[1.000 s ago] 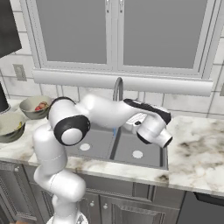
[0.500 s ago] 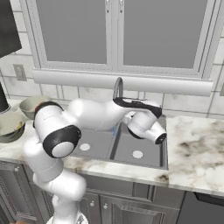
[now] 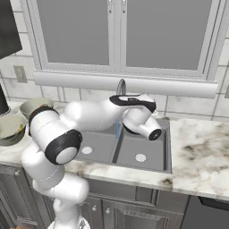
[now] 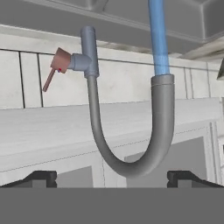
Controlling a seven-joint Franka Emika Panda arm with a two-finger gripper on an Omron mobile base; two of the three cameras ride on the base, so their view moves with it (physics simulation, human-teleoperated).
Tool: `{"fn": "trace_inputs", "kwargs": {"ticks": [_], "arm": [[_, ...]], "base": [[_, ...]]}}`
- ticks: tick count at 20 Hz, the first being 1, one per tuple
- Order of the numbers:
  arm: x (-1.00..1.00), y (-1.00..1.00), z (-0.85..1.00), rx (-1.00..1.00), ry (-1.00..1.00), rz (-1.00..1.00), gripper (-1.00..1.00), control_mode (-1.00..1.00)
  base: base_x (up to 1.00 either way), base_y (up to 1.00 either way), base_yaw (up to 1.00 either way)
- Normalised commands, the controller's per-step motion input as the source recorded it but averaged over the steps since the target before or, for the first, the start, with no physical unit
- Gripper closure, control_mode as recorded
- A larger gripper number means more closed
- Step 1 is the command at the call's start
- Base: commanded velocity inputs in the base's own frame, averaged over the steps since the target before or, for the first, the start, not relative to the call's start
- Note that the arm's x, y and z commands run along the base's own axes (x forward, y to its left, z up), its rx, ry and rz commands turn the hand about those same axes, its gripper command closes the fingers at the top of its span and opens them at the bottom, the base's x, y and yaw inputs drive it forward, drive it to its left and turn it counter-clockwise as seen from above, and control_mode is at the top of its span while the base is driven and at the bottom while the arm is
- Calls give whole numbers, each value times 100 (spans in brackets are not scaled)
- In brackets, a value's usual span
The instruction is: Pick the peachs from the sink and place them in one bowl. Place the banana in the other bowl. Then turn off the sink faucet.
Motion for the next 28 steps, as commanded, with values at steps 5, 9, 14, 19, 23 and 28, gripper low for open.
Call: {"fn": "trace_inputs", "kwargs": {"ticks": [5,9,14,19,23,28], "arm": [[12,-35,0,0,0,-3,-100,-100],[3,-41,0,0,0,-2,-100,-100],[4,-14,-13,0,0,0,-100,-100],[17,0,-29,0,0,0,-100,-100],[19,0,-16,1,0,0,-100,-100],[17,-5,-4,3,0,0,-100,-100]], "base": [[0,0,0],[0,0,0],[0,0,0],[0,0,0],[0,0,0],[0,0,0]]}}
